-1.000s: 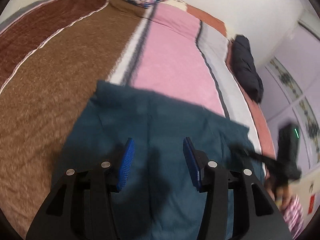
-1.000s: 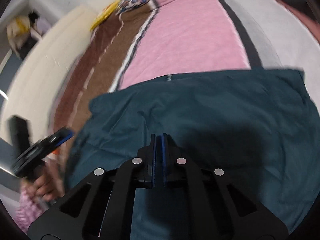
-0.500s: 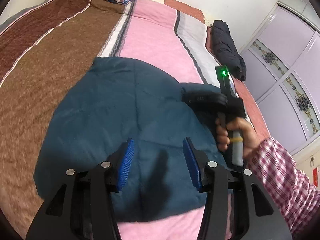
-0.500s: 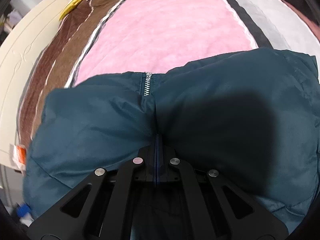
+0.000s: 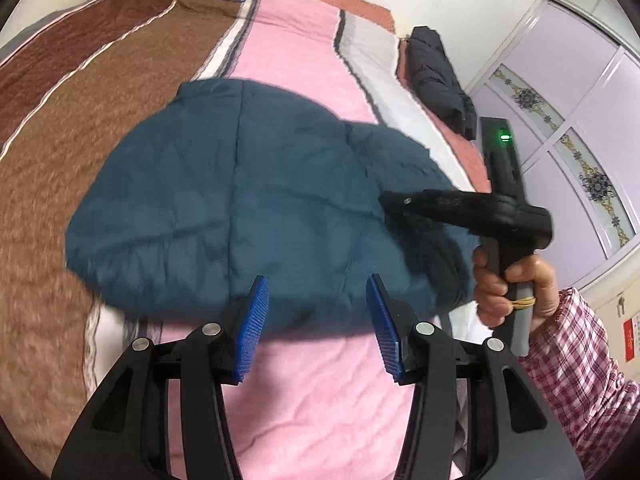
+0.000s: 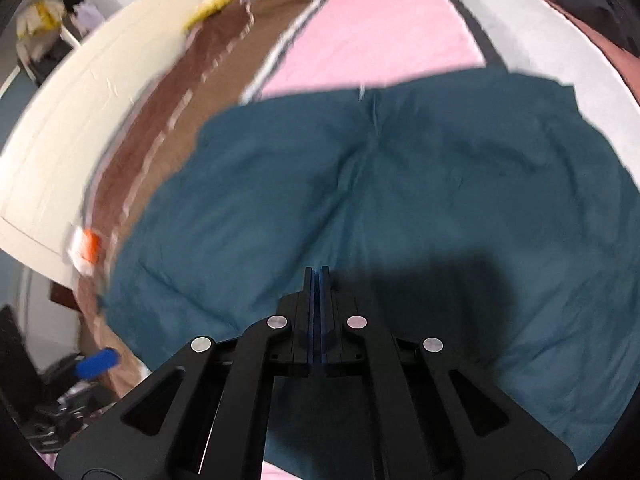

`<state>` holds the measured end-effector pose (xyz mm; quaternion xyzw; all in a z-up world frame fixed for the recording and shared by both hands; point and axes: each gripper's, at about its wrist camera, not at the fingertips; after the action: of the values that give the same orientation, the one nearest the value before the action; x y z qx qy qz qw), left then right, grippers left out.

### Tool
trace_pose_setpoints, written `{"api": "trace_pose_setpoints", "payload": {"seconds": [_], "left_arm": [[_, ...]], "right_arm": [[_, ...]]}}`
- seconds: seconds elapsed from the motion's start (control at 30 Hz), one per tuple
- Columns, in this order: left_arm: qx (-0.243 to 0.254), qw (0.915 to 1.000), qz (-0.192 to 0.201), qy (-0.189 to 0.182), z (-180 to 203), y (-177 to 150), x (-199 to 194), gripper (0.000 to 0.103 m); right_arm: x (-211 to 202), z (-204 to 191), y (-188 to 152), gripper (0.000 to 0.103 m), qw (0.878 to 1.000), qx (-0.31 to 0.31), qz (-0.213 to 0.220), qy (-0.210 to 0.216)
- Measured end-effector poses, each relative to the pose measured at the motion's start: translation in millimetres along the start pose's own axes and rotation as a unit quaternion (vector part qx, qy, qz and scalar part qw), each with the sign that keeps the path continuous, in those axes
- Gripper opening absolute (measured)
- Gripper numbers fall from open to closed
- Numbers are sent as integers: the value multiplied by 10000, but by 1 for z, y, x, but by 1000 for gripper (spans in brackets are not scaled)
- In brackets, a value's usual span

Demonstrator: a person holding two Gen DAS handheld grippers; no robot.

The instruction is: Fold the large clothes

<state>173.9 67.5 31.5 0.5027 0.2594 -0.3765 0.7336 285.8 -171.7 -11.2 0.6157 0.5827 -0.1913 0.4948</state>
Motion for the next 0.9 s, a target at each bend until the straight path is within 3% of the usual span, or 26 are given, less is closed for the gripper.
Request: {"api": "trace_pose_setpoints", "payload": {"seconds": [0.3, 0.37, 0.43, 0.53, 0.6, 0.7, 0.9], "left_arm": [[-205, 9995, -102, 214, -9, -27, -5, 51], [-297, 9991, -124, 260, -11, -32, -3, 54], [-376, 9986, -99, 349, -13, -34, -3, 64], [-490, 9979, -39, 428, -16, -36, -5, 65], [-555, 9974, -15, 452, -18, -38, -6, 71], [-726, 9961, 28, 507, -23, -40, -6, 72], [-1036, 9926, 1, 634, -29, -46, -1, 72]], "right_arm": [[41, 16, 3, 0, 9995, 44, -10, -309], [41, 18, 4, 0, 9994, 137, -5, -308], [39, 19, 7, 0, 9994, 255, -22, -254], [22, 19, 5, 0, 9991, 384, 57, -144], [4, 18, -7, 1, 9989, 422, 218, 2], [-28, 5, -30, 1, 9989, 198, 425, 91], [-31, -8, -91, 1, 9996, -41, 129, 255]]}}
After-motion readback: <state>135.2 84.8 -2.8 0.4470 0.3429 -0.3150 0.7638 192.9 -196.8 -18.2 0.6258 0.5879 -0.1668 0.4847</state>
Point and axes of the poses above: each gripper's, at about its wrist camera, not at the fingertips, and x roughly the way its jaws point, z to its right, y to its top, and after that the axes turned 4 degrees about y, right-handed
